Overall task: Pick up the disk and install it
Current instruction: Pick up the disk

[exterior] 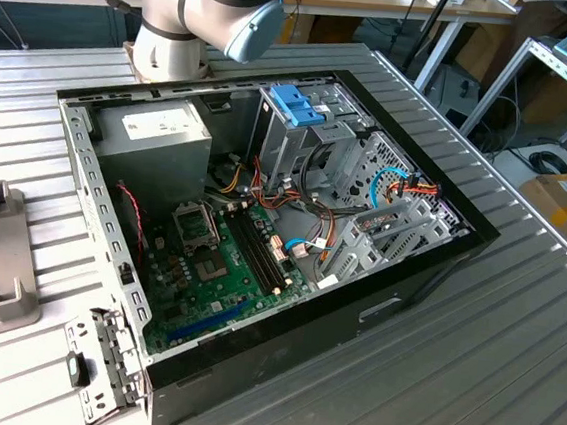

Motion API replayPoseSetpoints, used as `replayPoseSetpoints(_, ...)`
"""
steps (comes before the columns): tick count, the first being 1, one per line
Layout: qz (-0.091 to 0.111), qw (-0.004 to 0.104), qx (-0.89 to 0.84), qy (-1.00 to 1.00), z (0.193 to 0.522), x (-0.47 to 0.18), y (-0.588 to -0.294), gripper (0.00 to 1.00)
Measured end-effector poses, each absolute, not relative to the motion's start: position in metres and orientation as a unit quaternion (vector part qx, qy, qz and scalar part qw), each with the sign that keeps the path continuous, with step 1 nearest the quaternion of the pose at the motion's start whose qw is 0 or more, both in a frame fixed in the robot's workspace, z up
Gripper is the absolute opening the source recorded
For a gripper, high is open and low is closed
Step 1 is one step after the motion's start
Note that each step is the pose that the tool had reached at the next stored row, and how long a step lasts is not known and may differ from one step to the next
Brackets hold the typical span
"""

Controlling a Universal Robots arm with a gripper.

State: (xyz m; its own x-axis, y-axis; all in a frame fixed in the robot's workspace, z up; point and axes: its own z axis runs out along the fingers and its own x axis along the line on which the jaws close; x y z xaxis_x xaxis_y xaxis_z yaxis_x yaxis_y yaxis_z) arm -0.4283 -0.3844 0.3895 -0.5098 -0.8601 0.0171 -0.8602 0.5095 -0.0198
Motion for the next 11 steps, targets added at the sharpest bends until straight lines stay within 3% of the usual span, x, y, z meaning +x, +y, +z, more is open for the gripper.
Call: replayPoseSetpoints(11,0.013,0.002,0.51,-0.86,0.3895,-0.4283,-0.3842,0.1)
